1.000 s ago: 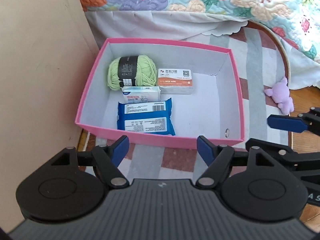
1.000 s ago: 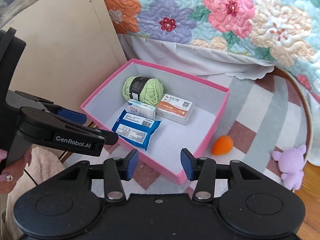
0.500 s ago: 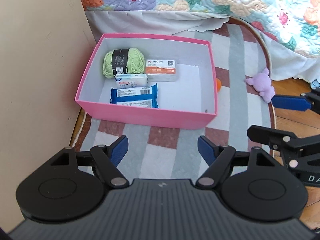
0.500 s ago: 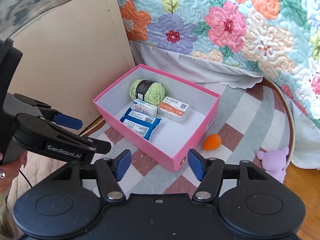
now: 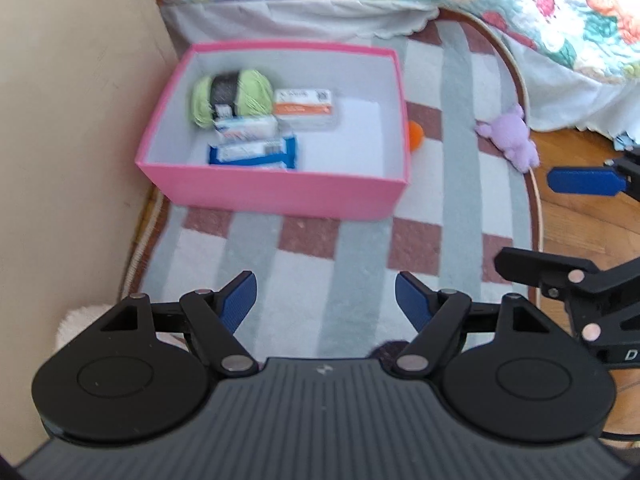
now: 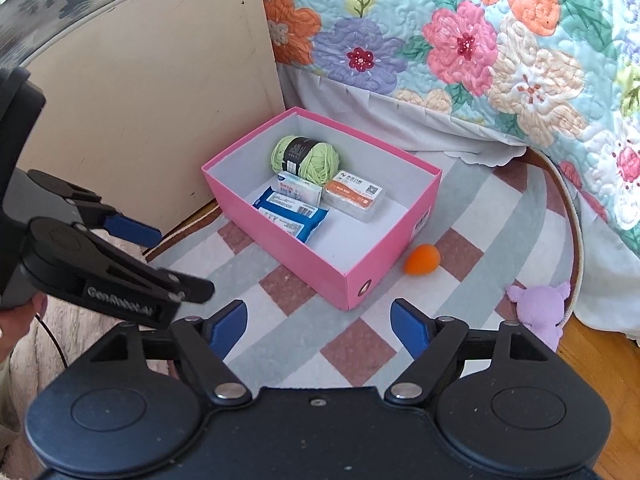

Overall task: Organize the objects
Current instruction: 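Withdraw the left tool from the pink box toward the purple plush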

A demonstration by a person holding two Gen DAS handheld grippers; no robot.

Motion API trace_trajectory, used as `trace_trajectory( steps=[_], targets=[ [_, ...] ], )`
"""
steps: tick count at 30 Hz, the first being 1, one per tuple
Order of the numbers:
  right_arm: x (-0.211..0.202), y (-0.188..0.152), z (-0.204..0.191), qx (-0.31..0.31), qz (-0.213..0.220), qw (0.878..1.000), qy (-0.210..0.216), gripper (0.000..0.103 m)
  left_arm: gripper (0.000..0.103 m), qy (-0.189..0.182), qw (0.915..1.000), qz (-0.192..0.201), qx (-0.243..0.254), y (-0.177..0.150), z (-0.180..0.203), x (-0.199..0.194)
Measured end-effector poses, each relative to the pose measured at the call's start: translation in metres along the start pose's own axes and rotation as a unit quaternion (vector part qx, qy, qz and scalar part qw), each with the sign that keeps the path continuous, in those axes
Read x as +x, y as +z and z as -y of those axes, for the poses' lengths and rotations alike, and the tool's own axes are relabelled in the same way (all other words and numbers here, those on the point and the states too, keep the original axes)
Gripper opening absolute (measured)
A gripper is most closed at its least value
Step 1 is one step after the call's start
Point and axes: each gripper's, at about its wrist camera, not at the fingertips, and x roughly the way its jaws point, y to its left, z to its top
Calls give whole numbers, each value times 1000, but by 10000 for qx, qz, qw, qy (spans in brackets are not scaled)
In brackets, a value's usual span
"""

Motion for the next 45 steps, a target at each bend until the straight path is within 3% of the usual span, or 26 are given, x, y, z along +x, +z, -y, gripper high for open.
trace_trajectory(
  steps=[6,20,25,45],
  targets=[
    [5,-13,3,-71,-118,9999,66,89,76,58,9998,-152,132,-7,20,14],
    [6,-38,45,86,-290,9994,-164,90,76,17,9984,-451,342,0,58,43],
    [-4,-46,61,167,-211,9993,-263,93,83,-47,9979,-417,490,5,71,45],
    [-28,-68,93,344,170,9982,-456,95,88,-264,9958,-118,873,21,114,32]
  ],
)
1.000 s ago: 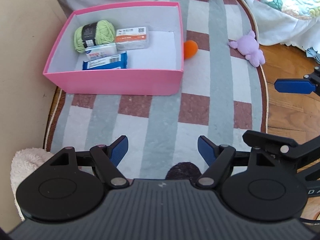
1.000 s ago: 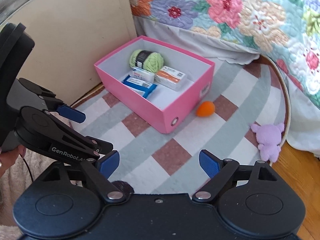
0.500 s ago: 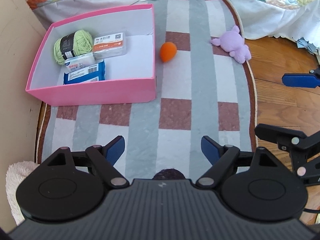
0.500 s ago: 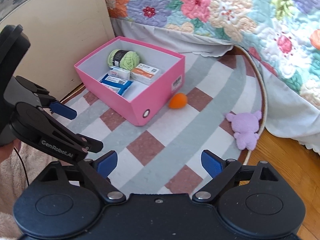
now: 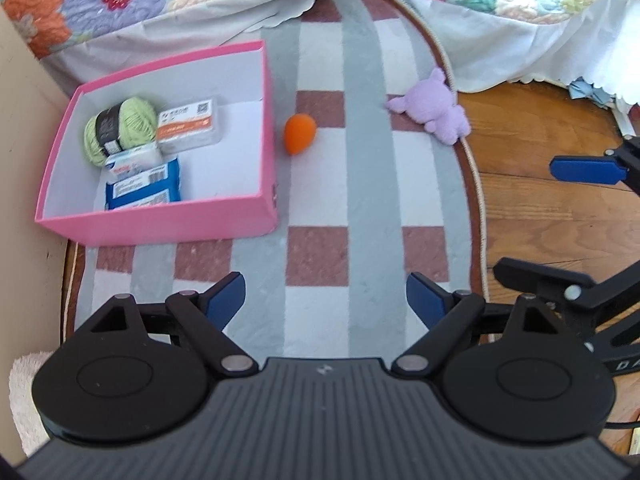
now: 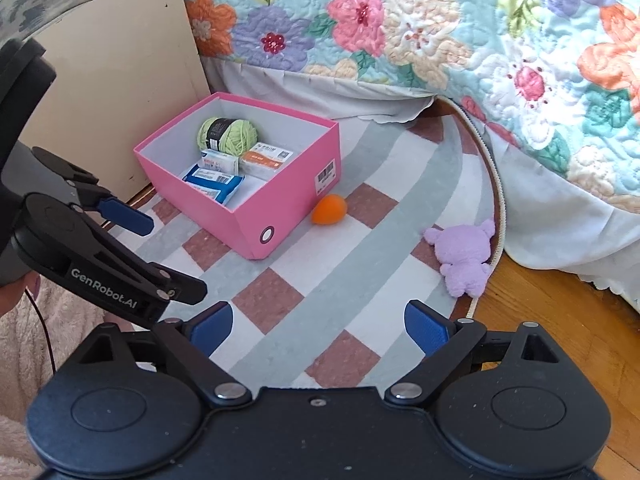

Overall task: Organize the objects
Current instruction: 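Withdraw the left tool from the pink box toward the purple plush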

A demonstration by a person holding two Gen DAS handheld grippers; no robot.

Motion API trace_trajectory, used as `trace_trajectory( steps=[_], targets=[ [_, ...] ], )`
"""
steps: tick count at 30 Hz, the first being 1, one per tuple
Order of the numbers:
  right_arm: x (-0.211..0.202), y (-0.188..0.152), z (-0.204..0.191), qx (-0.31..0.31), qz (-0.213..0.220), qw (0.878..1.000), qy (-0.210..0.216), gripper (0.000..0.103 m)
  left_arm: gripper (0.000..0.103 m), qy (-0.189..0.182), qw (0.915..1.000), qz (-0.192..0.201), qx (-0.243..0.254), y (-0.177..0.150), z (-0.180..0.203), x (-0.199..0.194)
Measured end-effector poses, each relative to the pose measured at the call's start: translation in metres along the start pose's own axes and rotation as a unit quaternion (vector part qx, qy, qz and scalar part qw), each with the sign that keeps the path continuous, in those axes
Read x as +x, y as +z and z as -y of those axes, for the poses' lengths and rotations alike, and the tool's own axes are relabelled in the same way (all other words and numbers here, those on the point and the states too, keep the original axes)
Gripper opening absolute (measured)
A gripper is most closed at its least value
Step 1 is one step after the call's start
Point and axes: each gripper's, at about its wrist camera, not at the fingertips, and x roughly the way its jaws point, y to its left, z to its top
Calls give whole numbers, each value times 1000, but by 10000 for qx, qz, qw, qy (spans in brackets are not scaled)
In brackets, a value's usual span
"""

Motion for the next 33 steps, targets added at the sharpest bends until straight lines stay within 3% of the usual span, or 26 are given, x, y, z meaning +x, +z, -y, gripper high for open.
trace_trajectory(
  steps=[6,10,16,23,28,33],
  targets=[
    [-1,-1,10,44,167,9996,-217,96,88,16,9999,93,133,15,14,6],
    [4,-3,23,186,195,9990,-345,96,88,-228,9993,213,200,22,20,14],
    [10,-11,40,259,417,9977,-458,96,88,-133,9993,82,346,37,37,28],
    [26,-22,64,595,628,9954,-402,96,88,89,9979,217,612,55,53,40],
    [37,-24,79,630,931,9929,-392,96,88,166,9964,436,708,73,64,60],
    [60,-26,92,473,1178,9899,-635,96,88,-27,9951,757,639,89,65,92]
  ],
)
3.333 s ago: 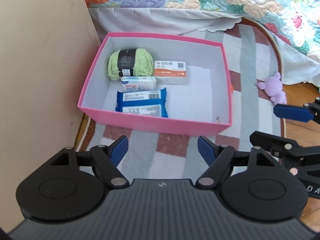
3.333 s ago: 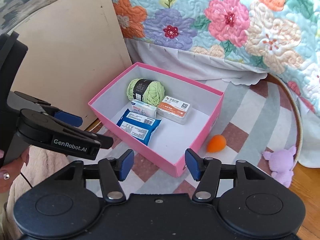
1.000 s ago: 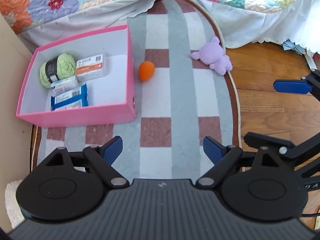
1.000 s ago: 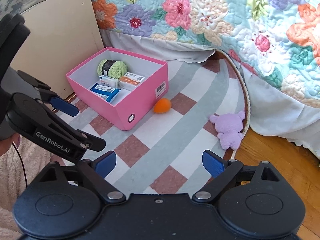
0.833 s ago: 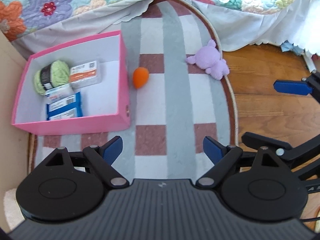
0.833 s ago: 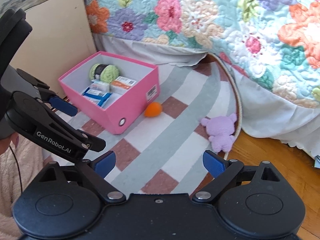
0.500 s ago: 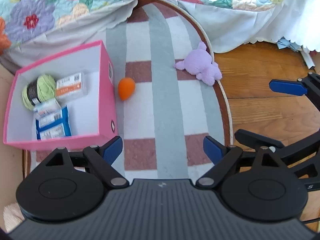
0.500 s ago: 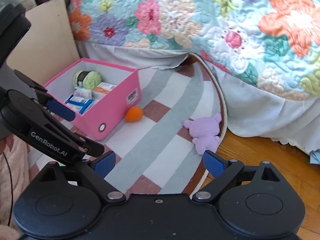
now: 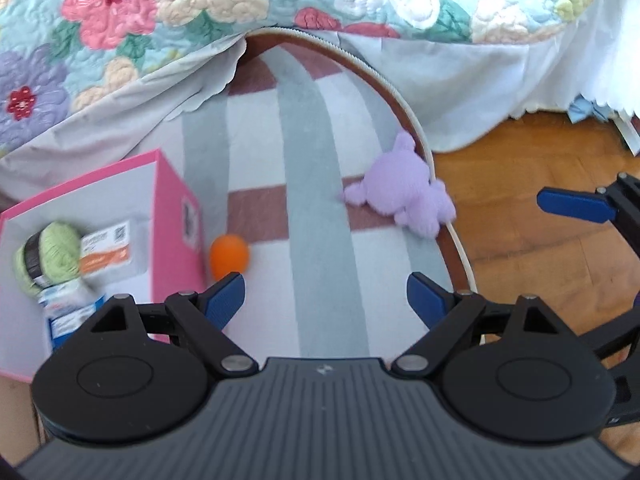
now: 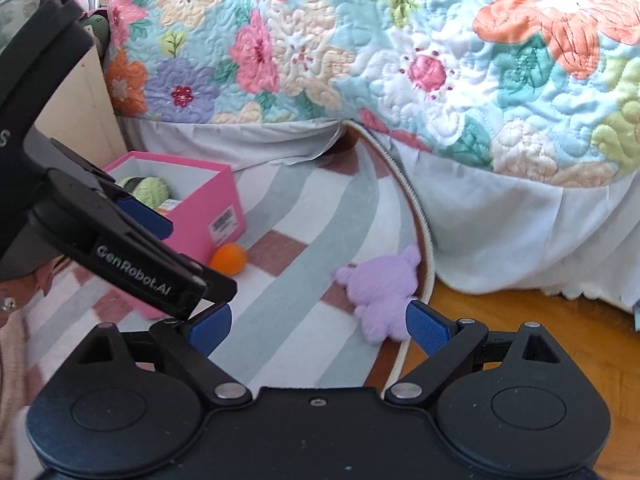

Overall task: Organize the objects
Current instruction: 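Withdraw the left tool from the pink box toward the purple plush, then lower the open left tool over the purple plush toy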

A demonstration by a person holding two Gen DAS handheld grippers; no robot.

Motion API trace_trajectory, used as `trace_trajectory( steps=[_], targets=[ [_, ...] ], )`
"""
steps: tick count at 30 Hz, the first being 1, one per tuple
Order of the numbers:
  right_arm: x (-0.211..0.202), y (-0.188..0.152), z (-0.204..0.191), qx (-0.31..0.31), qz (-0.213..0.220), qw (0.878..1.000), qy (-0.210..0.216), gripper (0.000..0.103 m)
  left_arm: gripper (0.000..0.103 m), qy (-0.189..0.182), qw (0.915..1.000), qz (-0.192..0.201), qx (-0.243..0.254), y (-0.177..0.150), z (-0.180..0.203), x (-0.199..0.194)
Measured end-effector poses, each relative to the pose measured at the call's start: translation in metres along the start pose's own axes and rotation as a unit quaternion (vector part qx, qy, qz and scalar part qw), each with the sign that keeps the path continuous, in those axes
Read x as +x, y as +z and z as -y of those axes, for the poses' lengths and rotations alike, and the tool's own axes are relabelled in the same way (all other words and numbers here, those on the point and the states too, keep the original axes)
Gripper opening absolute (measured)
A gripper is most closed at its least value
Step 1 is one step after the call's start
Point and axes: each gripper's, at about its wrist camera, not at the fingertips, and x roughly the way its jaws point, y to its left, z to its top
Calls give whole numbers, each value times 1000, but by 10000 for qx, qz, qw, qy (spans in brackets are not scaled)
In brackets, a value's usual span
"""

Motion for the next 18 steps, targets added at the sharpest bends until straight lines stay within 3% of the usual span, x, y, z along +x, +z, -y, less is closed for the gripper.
trace_trajectory(
  steps=[6,9,15,18],
  targets=[
    [43,-13,11,-263,51,9994,-202,96,88,48,9998,136,103,3,2,46],
    [65,-19,12,-446,41,9980,-450,96,88,-196,9995,252,-29,3,-2,63],
    [102,-26,27,28,-26,9988,-484,95,88,-809,9947,314,-544,10,-5,86],
    [115,-28,32,205,-107,9983,-538,89,88,-931,9925,182,-770,15,-2,97]
  ],
)
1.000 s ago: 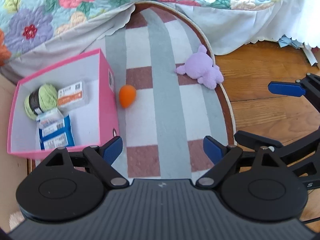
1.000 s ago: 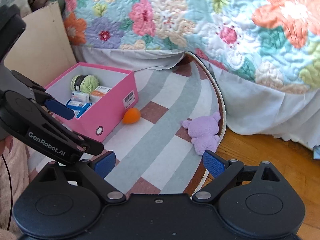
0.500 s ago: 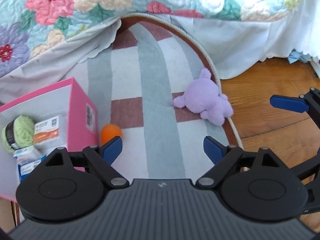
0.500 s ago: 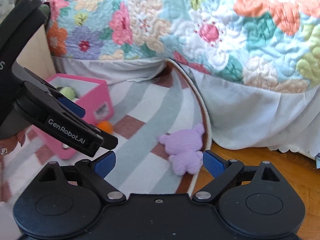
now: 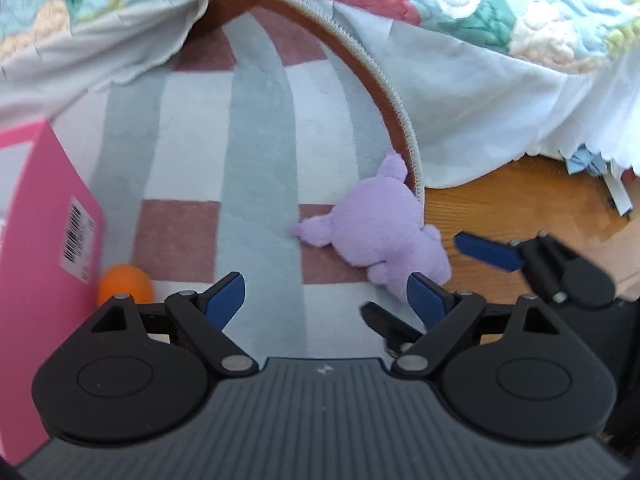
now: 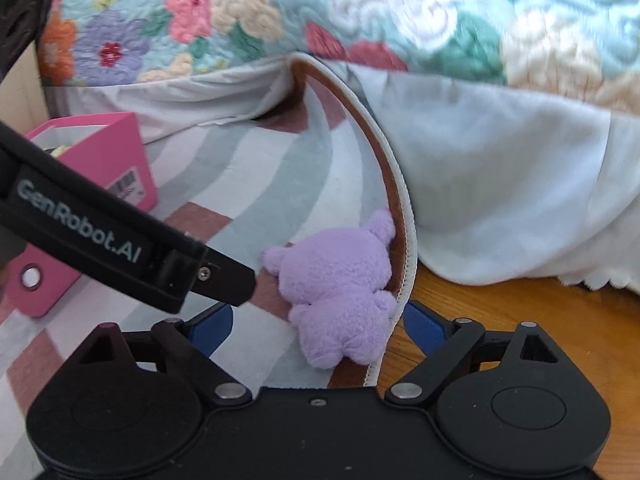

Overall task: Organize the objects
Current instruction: 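Lower the open left tool over the purple plush toy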

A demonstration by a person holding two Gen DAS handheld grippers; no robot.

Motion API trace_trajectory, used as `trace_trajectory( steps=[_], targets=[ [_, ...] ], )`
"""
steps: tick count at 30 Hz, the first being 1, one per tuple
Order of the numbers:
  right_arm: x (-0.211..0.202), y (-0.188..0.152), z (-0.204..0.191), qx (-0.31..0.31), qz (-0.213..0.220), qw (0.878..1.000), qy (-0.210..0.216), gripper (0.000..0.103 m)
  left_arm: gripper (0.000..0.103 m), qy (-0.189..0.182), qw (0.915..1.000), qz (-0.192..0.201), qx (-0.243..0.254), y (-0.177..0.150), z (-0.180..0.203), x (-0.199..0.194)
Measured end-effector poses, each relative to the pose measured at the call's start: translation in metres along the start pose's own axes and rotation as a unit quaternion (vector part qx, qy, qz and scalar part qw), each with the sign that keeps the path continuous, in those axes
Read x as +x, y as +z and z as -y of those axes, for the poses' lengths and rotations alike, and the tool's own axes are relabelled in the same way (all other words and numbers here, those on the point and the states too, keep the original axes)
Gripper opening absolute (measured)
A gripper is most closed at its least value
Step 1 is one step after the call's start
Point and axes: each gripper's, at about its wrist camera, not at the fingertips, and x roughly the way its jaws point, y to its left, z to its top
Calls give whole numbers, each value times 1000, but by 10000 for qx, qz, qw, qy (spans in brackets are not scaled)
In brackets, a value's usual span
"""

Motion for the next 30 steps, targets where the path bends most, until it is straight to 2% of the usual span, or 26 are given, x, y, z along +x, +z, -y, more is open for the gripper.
trace_trajectory(
  steps=[3,5,7,8,10,13,16,20,21,23,27,30],
  targets=[
    [6,1,4,106,-38,9999,-61,86,88,-147,9996,-134,-176,4,1,11],
    [11,2,8,233,-88,9997,-87,84,86,-116,9995,-116,-277,5,1,18],
    [17,2,12,331,-188,9991,-175,69,84,-137,9990,-159,-383,6,-1,26],
    [20,3,12,332,-248,9990,-195,67,82,-109,9988,-170,-442,6,-2,29],
    [24,4,10,271,-376,9988,-178,59,69,-78,9981,-140,-589,6,-3,32],
    [20,7,6,331,-395,9986,-150,54,67,-376,9962,-61,-786,4,-7,31],
    [13,9,6,683,-451,9966,83,48,67,-483,9957,-23,-786,0,-6,28],
    [11,8,14,1485,-740,9852,427,46,59,-706,9925,30,-996,-5,-14,25],
    [10,6,16,1631,-756,9822,539,44,56,-610,9924,91,-1065,-6,-17,24],
    [7,-1,19,1927,-775,9751,774,41,57,-408,9923,200,-1150,-7,-22,23],
    [2,-8,19,2259,-887,9659,901,38,54,-666,9888,86,-1336,-12,-30,22],
    [1,-13,20,2637,-1118,9508,1178,36,54,-994,9846,-60,-1436,-18,-29,20]
  ],
)
